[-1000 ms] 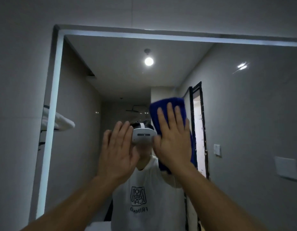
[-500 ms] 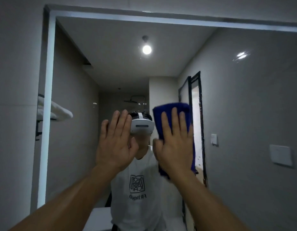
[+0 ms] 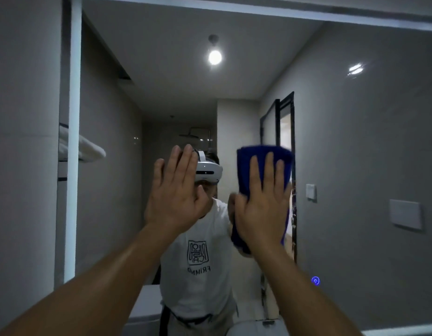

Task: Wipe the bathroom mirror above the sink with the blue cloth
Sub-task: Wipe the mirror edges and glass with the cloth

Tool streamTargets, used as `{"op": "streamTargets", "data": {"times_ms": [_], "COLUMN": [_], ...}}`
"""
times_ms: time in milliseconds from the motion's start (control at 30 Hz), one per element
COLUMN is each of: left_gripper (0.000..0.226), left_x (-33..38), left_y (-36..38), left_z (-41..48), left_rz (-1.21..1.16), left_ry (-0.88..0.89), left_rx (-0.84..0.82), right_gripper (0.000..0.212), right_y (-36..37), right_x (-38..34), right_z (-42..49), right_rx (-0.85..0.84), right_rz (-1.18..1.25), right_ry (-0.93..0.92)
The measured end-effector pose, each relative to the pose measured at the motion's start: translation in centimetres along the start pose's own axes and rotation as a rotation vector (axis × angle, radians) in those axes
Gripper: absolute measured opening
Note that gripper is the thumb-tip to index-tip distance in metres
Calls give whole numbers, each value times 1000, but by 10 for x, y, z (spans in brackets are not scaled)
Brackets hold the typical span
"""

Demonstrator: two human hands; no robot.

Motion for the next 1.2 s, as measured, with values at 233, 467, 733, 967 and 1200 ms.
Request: {"op": "streamTargets", "data": {"times_ms": [233, 467, 733, 967, 1200], "left_gripper": [70, 70, 73, 72, 63], "left_x": [1, 0, 0, 4, 19], "left_y": [-1, 1, 3, -3, -10], "left_z": [0, 0, 0, 0, -45], "left_rz": [8, 21, 64, 48, -49], "left_ry": [-8, -16, -30, -21, 39], "left_rx": [-60, -37, -50, -2, 116], "right_gripper": [83, 75, 81, 73, 77], "right_y": [11, -11, 14, -1, 7], "right_x": [-23, 27, -14, 19, -1], "right_z": [-140, 17, -169, -61, -96], "right_rx": [-136, -22, -130, -76, -118], "right_rz": [-17, 18, 8, 56, 39], "right_ry": [-349, 135, -112, -31, -124]}}
Point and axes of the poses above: each hand's wrist, its own z-axis towards the middle knuckle, its own y-axis out of the palm, x = y × z, the point moved 7 cm from there along z, towards the middle knuckle, and after that the axes turned 15 degrees about -y, right-handed, at the moved point
